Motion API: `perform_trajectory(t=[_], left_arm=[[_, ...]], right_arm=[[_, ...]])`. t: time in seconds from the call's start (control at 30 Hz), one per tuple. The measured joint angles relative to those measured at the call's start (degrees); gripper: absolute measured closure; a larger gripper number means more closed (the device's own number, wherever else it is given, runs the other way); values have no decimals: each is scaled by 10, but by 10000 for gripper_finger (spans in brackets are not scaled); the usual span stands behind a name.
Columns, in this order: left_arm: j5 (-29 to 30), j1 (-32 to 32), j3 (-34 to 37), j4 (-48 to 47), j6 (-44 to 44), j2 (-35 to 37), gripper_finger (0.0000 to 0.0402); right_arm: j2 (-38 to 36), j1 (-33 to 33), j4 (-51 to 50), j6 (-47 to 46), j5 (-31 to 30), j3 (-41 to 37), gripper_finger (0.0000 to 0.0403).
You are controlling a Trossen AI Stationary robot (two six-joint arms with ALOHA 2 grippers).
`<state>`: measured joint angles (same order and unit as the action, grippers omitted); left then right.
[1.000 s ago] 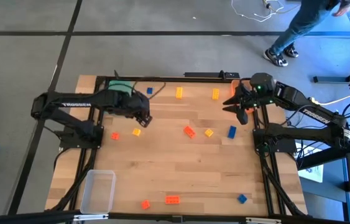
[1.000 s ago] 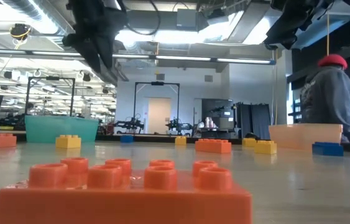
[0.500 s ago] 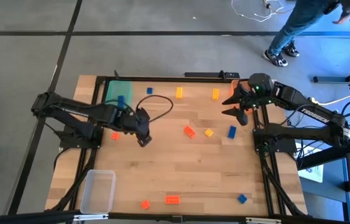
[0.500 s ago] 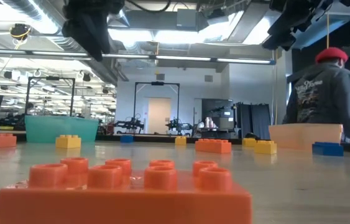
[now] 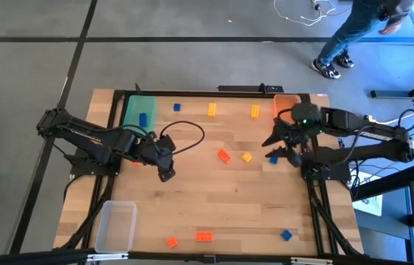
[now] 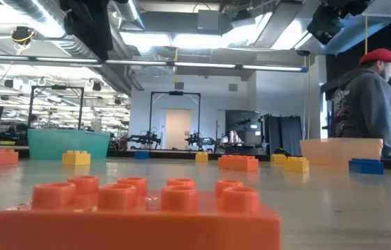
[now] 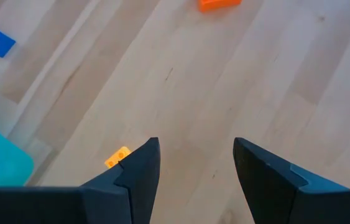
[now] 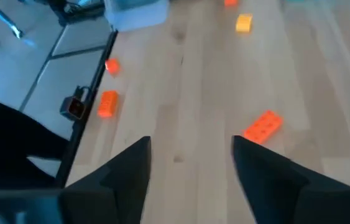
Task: Sort & place blocks by color
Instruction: Put the yellow game piece into the orange bin
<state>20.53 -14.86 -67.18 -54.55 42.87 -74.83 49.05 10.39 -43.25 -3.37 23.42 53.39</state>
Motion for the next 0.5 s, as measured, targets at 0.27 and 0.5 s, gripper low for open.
perform_trajectory(t=[0.27, 0.5], left_arm=[[-1, 0, 0, 0, 0, 0, 207], [-1, 0, 0, 0, 0, 0, 207]], right_arm=[[66, -60, -2, -136, -94, 0, 182], [162, -61, -5, -210, -95, 0, 183]])
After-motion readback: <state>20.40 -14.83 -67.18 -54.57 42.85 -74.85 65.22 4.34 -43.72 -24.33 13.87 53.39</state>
